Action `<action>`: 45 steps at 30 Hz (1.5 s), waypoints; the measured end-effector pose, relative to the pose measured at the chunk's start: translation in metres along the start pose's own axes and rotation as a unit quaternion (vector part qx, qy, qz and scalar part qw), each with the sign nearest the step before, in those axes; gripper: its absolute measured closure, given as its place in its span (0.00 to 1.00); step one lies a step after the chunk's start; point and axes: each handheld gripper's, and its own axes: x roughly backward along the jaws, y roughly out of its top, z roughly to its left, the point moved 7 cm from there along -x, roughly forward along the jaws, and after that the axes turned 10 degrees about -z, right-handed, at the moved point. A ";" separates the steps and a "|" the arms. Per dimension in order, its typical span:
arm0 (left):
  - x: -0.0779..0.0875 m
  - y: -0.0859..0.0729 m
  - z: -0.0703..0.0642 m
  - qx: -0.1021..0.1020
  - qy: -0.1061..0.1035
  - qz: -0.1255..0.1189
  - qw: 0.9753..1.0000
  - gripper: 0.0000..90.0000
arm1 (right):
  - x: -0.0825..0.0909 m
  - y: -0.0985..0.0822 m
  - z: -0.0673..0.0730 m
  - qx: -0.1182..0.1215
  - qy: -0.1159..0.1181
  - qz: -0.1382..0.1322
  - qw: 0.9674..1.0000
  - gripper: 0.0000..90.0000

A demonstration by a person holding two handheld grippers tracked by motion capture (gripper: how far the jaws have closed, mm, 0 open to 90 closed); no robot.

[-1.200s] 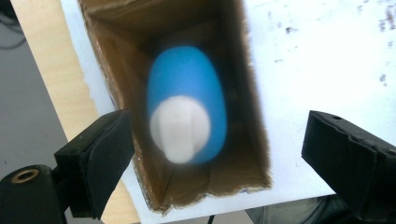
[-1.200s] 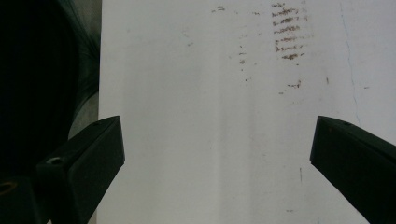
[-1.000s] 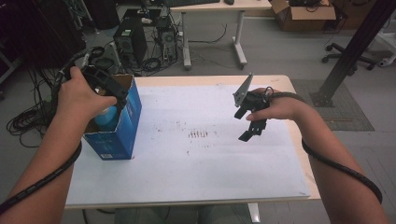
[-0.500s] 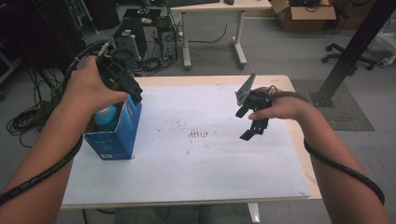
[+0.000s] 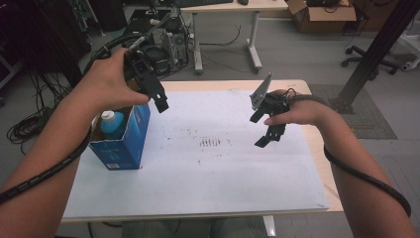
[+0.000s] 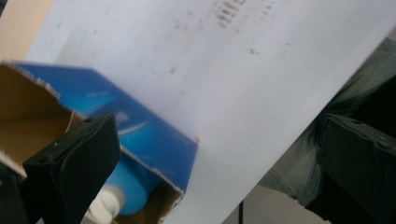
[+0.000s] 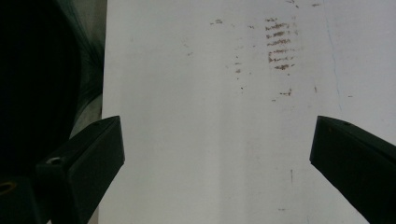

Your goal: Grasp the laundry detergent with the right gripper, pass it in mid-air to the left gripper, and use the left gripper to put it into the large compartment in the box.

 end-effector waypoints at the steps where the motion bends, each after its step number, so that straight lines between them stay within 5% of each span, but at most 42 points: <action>1: 0.000 0.002 -0.003 -0.005 -0.008 -0.002 1.000 0.00 | 0.000 0.000 0.000 0.000 0.000 0.001 1.000 0.03; 6: -0.003 0.009 -0.013 -0.060 -0.027 -0.008 0.998 0.00 | 0.001 0.001 0.000 0.002 0.000 0.002 1.000 0.03; 8: -0.005 0.010 -0.018 -0.063 -0.043 -0.012 0.997 0.00 | 0.001 0.003 0.001 0.003 0.001 0.001 1.000 0.03; 13: -0.016 0.010 -0.028 -0.109 -0.059 -0.011 0.992 0.00 | 0.003 0.007 0.002 0.007 0.007 0.001 1.000 0.03; 14: -0.020 0.010 -0.029 -0.131 -0.056 -0.006 0.990 0.00 | 0.003 0.008 0.003 0.006 0.007 0.005 1.000 0.03; 16: -0.024 0.009 -0.031 -0.144 -0.059 0.002 0.988 0.00 | 0.002 0.009 0.003 0.008 0.007 0.010 1.000 0.03; 20: -0.029 0.008 -0.038 -0.189 -0.064 0.002 0.980 0.00 | 0.003 0.012 0.006 0.008 0.007 0.020 1.000 0.03; 29: -0.044 0.003 -0.049 -0.249 -0.086 0.017 0.965 0.00 | 0.004 0.015 0.009 0.011 0.005 0.039 0.999 0.03; 32: -0.049 0.001 -0.046 -0.253 -0.085 0.026 0.964 0.00 | 0.004 0.015 0.009 0.008 0.005 0.049 0.999 0.03; 45: -0.054 0.001 -0.034 -0.243 -0.075 0.034 0.966 0.00 | 0.007 0.010 0.000 0.009 0.003 0.073 0.997 0.04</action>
